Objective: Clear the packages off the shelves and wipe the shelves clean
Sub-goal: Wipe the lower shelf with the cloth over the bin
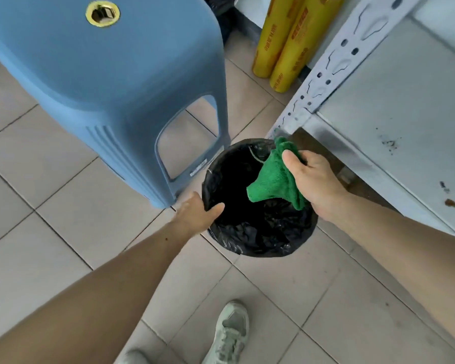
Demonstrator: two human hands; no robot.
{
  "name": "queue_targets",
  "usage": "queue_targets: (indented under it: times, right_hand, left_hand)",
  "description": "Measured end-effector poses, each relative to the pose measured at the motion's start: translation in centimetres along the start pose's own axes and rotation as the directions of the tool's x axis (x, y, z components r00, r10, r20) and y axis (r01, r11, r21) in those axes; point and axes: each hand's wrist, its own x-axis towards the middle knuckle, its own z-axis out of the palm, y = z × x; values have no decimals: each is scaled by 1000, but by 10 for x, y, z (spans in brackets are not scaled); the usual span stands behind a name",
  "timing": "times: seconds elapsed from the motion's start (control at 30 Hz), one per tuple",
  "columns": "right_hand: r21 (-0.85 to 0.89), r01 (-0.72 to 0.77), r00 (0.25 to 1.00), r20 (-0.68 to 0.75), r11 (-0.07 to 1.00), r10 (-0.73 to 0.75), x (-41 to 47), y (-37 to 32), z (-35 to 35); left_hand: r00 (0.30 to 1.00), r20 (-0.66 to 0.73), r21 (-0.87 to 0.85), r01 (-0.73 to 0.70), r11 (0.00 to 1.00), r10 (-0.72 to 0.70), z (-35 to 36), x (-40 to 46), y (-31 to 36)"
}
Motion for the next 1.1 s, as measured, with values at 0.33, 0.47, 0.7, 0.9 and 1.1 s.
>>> queue_targets:
  times: [0.33, 0.47, 0.7, 0.9, 1.1]
  right_hand:
    - [7, -97, 995, -28, 995, 97, -17, 35, -37]
    - [7, -68, 995, -76, 998, 68, -34, 25, -59]
    - [126, -68, 983, -162, 990, 88, -68, 17, -105]
    - [132, -91, 899, -416, 987, 139, -63, 5, -160]
    - [4, -14, 872, -489, 1000, 14, -25, -5, -232]
  left_hand:
    - [982, 22, -545, 169, 821, -188, 32, 7, 11]
    - [981, -25, -420, 163, 893, -191, 30, -8, 13]
    - [995, -60, -142, 72, 987, -81, 25, -43, 37]
    - [998, -40, -91, 34, 995, -38, 29, -51, 67]
    - [998, -61, -88, 18, 996, -23, 63, -45, 81]
